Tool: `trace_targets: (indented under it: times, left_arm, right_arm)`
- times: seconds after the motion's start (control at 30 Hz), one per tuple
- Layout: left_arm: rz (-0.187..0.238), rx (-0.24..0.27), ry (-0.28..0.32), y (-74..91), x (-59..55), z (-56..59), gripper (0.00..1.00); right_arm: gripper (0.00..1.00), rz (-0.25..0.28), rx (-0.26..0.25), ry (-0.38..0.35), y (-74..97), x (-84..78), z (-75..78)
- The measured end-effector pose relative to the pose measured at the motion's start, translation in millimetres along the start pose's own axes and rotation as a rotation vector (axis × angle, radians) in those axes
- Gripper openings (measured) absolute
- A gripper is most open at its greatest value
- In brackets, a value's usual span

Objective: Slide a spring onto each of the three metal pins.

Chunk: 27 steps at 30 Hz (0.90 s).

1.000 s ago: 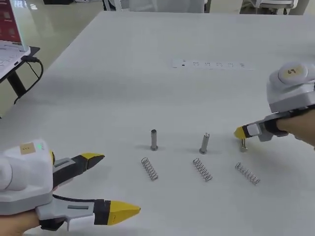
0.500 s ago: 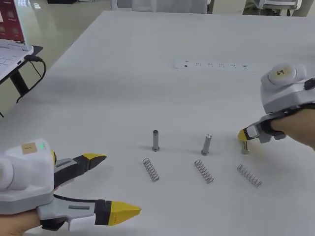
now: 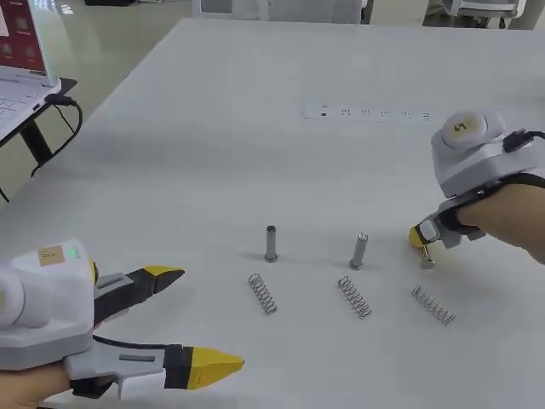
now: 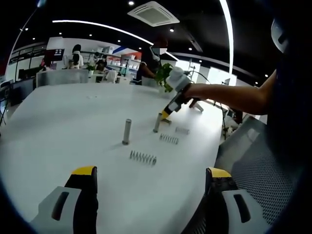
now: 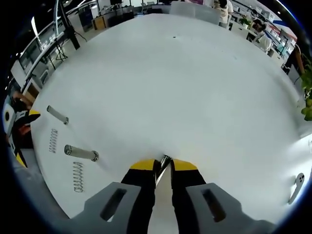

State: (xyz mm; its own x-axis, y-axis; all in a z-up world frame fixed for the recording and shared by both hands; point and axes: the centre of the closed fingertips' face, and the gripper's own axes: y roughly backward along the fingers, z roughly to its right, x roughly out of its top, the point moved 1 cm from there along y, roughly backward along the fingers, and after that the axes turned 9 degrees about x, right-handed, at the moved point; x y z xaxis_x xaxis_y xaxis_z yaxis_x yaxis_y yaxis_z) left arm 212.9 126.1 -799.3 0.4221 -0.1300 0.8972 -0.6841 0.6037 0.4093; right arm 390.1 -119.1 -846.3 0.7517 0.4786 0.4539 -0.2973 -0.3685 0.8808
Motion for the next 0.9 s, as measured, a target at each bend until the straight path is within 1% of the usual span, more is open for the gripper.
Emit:
trace_targets:
  times: [0.13,0.37,0.47,0.5,0.6,0.7,0.9]
  left_arm:
    - [0.004,0.001,-0.001,-0.3,1.6,-0.4,0.88]
    - [0.01,0.003,-0.005,0.8,3.6,0.4,0.88]
    - [0.015,0.004,-0.004,1.8,4.9,0.5,0.87]
    - [0.015,0.004,-0.005,2.1,5.0,0.6,0.87]
    - [0.017,0.003,-0.009,2.8,6.0,1.5,0.87]
    - [0.018,0.001,-0.012,2.7,6.9,2.9,0.87]
    - [0.02,-0.009,-0.021,0.4,8.9,6.1,0.86]
  right_arm:
    - [0.06,-0.009,-0.016,0.012,0.2,-0.4,1.0]
    - [0.05,-0.002,-0.007,0.012,1.9,-2.7,-2.2]
    - [0.05,0.034,0.001,0.012,9.2,-1.2,-6.6]
    - [0.05,0.053,0.002,0.014,12.1,0.7,-7.0]
    - [0.05,0.085,0.007,0.013,19.1,2.1,-8.2]
    - [0.05,0.131,0.029,-0.004,30.4,1.6,-14.6]
    - [0.05,0.176,0.04,0.005,46.0,-1.2,-22.3]
